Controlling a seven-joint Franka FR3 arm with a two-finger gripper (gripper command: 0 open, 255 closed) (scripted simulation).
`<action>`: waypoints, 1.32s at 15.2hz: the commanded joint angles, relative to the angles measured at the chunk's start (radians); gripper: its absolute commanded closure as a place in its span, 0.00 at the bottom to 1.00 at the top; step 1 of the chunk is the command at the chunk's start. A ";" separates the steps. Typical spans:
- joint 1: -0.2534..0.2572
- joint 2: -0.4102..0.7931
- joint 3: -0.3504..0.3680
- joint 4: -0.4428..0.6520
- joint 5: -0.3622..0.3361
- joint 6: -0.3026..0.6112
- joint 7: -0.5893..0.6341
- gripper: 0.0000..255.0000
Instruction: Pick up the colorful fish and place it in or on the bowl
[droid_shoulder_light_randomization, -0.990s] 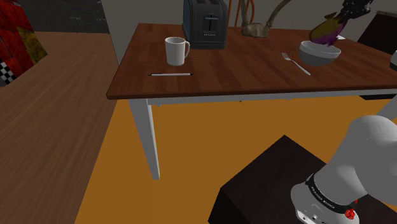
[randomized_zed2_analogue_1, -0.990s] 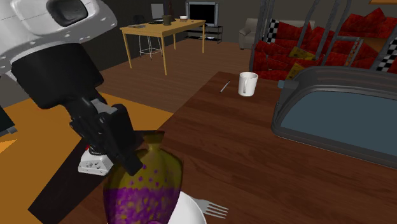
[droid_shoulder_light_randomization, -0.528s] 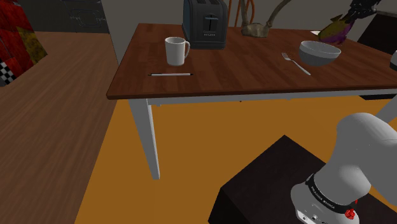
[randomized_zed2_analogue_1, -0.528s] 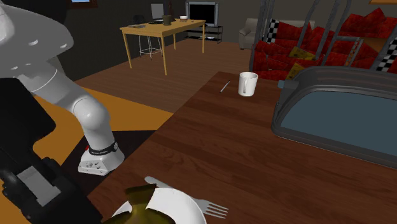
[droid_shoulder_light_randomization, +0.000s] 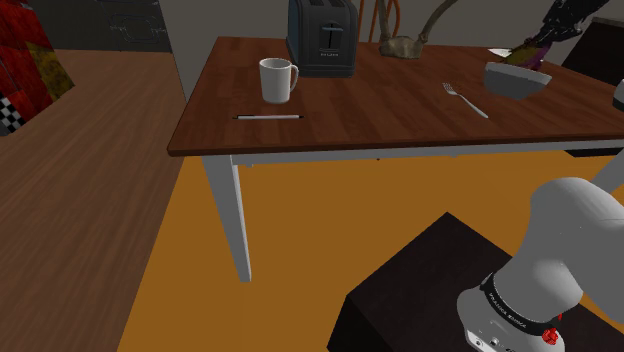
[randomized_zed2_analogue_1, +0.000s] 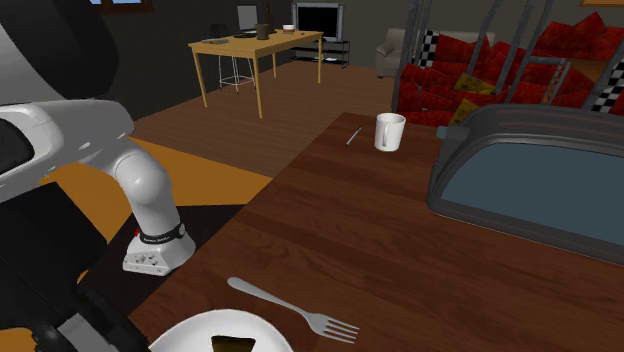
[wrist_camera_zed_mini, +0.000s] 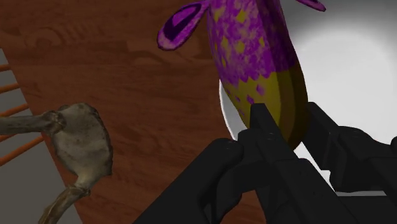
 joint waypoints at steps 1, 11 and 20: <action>-0.008 -0.006 -0.007 -0.034 -0.006 0.021 0.001 1.00; -0.033 -0.015 -0.004 -0.102 -0.015 0.079 0.004 1.00; -0.059 -0.010 0.024 -0.088 -0.007 0.053 -0.002 0.00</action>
